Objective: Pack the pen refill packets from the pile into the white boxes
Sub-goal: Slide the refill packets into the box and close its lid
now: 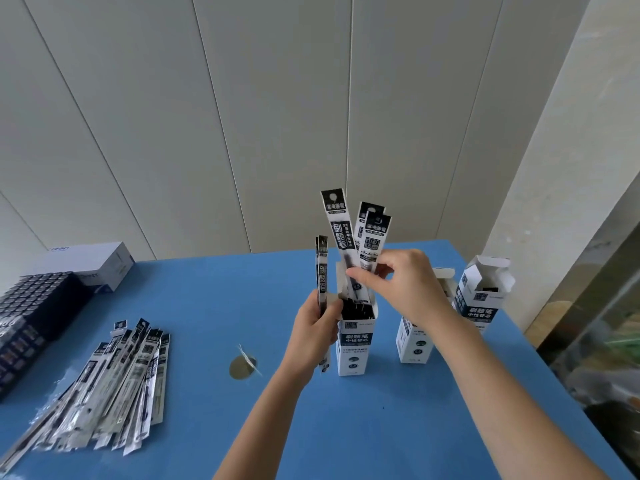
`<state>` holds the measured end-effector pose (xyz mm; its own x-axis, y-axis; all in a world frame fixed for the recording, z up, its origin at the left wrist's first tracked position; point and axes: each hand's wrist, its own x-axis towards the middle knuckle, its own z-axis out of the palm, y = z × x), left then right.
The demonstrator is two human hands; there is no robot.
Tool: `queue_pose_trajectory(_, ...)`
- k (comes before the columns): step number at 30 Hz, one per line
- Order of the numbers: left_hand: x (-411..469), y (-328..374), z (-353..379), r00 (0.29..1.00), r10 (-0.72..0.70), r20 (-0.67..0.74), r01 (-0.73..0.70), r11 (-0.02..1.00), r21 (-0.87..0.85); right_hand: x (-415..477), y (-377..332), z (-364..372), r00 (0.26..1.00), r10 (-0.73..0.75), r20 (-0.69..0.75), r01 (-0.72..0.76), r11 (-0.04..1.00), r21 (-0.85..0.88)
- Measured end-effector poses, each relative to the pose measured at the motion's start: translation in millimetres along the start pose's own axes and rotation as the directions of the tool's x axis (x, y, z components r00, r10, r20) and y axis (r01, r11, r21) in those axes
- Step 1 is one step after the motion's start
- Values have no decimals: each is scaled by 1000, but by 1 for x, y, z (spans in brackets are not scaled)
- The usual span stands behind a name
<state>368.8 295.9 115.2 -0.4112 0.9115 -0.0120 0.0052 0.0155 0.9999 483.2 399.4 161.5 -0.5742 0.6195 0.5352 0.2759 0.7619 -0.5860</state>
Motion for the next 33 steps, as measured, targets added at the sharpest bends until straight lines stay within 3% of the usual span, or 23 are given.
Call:
queue_pose_trajectory(4,0,-1,-1,1000,4,-5,-4,1000,8,3,-1,2,1000,-11,-3,11,1000,0)
queue_pose_trajectory(9,1,-1,0,1000,5,-6,-5,1000,6,-2,1,6,996,78,40,-79,996,33)
queue_pose_trajectory(14,1,-1,0,1000,6,-11,-7,1000,-5,-6,0,9,995,60,-79,-54,996,77)
queue_pose_trajectory(19,2,-2,-2,1000,0,-22,0,1000,4,-10,2,14,993,52,-107,-39,992,121)
queue_pose_trajectory(24,4,-2,-2,1000,-8,-15,8,1000,-9,-12,7,15,993,116,21,-118,985,127)
queue_pose_trajectory(33,6,-2,-1,1000,-4,2,4,1000,-3,4,6,-2,919,255,301,-182,951,-252)
